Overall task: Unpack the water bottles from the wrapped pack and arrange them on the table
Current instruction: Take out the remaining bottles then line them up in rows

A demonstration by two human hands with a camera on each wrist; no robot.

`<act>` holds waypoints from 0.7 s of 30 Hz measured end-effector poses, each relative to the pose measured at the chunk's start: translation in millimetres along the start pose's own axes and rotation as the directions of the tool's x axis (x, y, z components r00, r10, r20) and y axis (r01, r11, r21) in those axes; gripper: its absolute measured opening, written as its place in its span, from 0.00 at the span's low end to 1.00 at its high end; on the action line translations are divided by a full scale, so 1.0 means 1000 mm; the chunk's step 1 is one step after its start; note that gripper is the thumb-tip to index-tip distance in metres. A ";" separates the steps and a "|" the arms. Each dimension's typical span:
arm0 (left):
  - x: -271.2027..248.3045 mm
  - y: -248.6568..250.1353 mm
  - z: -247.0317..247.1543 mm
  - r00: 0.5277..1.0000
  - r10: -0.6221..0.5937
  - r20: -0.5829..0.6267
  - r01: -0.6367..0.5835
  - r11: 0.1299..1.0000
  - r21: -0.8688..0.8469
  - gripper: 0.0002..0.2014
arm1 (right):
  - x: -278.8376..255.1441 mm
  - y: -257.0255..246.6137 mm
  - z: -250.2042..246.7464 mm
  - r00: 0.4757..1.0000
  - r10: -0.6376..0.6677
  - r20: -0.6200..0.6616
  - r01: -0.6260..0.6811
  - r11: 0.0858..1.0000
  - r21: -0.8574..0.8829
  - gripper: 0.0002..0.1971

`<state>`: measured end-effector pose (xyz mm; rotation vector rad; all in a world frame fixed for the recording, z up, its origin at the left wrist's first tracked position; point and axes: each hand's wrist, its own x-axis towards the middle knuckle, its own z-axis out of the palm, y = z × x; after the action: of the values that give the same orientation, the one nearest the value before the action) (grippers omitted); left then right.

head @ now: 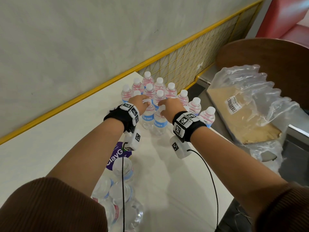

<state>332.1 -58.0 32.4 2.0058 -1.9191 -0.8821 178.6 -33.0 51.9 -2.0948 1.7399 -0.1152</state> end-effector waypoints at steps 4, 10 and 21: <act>0.000 0.000 0.000 0.997 -0.073 0.020 0.073 0.997 -0.019 0.22 | -0.005 0.004 0.001 1.000 -0.002 -0.008 0.002 1.000 -0.002 0.17; -0.001 0.002 0.004 0.996 -0.069 -0.047 0.062 0.989 -0.136 0.18 | -0.001 0.006 0.004 1.000 0.027 0.002 -0.027 0.999 0.032 0.18; -0.003 0.003 -0.001 0.995 -0.098 0.016 0.099 0.988 -0.114 0.23 | 0.001 0.002 0.007 0.999 0.035 -0.028 -0.034 0.999 0.026 0.13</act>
<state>330.0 -55.8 35.3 2.0468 -1.7440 -1.0049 179.3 -32.1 44.1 -2.0533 1.7812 -0.1577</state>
